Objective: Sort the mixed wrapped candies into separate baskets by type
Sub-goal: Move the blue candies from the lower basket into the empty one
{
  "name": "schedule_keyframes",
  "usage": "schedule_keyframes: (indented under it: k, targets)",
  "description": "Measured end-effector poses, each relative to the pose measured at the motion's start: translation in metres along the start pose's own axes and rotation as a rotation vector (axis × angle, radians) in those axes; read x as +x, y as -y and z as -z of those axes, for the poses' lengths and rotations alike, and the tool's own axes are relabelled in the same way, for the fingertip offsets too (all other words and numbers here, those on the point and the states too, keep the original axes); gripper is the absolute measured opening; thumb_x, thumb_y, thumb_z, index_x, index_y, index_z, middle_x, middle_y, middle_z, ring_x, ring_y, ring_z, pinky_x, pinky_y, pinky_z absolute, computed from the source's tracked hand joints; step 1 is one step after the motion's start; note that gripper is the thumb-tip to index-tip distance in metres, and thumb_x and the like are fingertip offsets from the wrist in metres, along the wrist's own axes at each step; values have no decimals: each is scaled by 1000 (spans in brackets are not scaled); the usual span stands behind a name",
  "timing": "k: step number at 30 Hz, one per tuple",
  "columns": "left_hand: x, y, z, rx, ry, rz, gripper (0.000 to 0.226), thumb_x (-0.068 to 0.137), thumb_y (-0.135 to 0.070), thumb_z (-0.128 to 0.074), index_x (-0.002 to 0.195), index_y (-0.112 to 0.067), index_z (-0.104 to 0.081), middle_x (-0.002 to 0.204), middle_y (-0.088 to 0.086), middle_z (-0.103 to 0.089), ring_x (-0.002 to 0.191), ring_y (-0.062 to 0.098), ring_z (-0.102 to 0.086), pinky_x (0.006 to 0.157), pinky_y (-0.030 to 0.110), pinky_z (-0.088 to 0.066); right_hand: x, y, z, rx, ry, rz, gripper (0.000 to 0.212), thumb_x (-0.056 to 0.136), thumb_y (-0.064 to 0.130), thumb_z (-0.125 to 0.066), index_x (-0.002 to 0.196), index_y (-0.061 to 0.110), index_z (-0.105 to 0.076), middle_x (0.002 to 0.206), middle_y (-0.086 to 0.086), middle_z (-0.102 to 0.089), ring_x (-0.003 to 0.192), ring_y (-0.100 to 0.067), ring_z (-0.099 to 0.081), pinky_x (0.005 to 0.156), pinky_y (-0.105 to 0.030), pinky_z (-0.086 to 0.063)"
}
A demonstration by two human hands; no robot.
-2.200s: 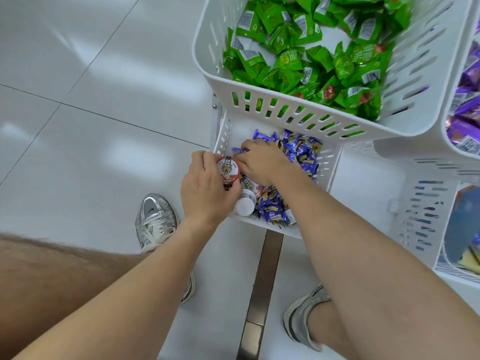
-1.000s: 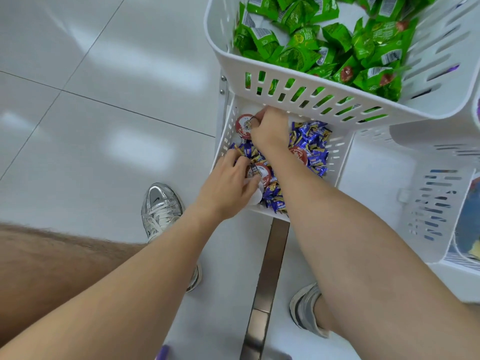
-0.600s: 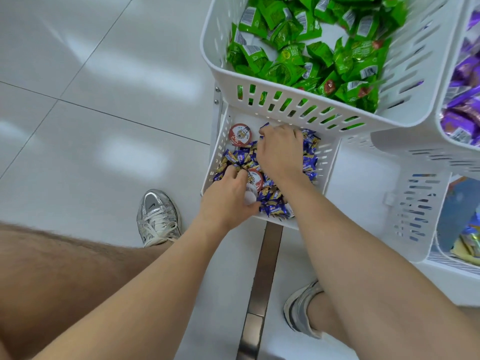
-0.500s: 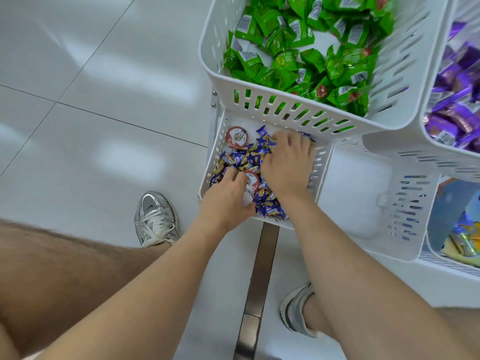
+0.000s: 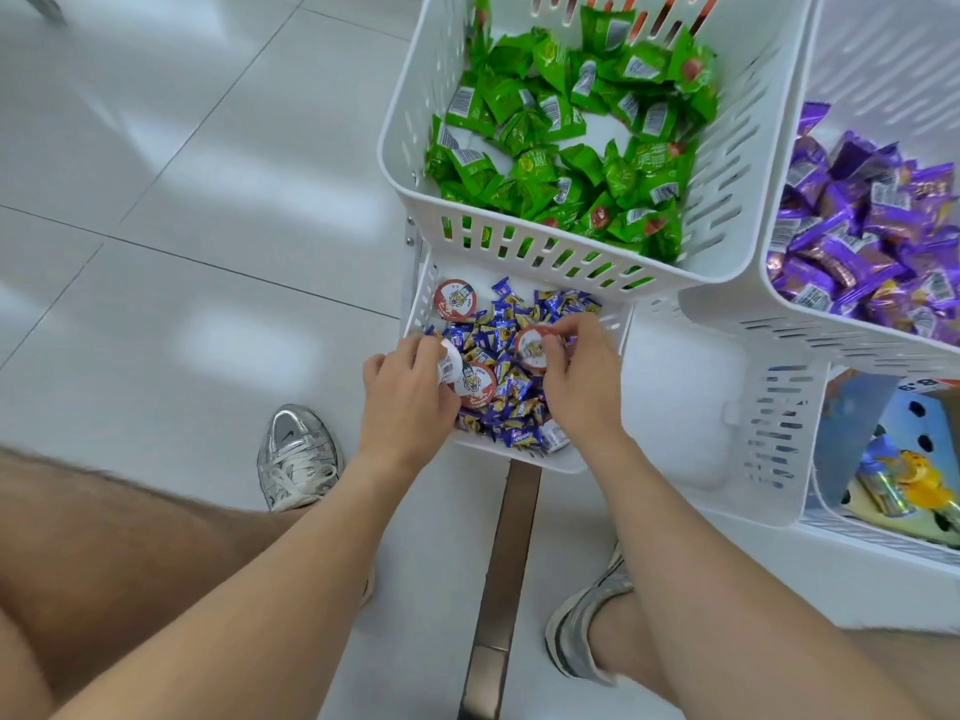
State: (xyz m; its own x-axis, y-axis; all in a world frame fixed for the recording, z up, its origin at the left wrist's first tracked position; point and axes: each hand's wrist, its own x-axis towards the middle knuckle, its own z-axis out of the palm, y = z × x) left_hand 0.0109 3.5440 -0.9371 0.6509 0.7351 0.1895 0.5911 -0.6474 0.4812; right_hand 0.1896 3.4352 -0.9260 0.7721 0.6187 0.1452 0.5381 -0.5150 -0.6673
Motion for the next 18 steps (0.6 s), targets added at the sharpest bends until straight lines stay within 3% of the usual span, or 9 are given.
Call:
schedule_keyframes:
  k: [3, 5, 12, 18]
  targets:
    - [1, 0, 2, 60, -13, 1, 35, 78, -13, -69, 110, -19, -56, 115, -3, -64, 95, 21, -59, 98, 41, -33, 7, 26, -13, 267, -36, -140, 8, 100, 22, -65, 105, 18, -61, 93, 10, -67, 83, -1, -64, 69, -17, -49]
    - [2, 0, 3, 77, -22, -39, 36, 77, -13, -69, 111, -22, -59, 119, -5, -64, 99, 19, -60, 98, 41, -34, 15, 42, -28, 317, 4, -173, 12, 98, 23, -70, 105, 14, -67, 90, 12, -68, 78, 2, -66, 66, -9, -48]
    - [2, 14, -2, 101, -8, -113, 39, 75, -13, -70, 112, -23, -63, 123, -7, -65, 106, 19, -62, 96, 40, -33, 58, 67, -68, 94, 149, -114, 8, 94, 21, -74, 96, 13, -74, 95, -1, -74, 88, -15, -69, 82, -34, -59]
    - [1, 19, -7, 86, -5, -137, 38, 77, -13, -68, 114, -20, -64, 123, -5, -65, 112, 21, -60, 96, 41, -34, 82, 63, -81, -158, 285, -39, 19, 103, 22, -58, 106, 8, -72, 104, -13, -72, 100, -28, -67, 77, -33, -50]
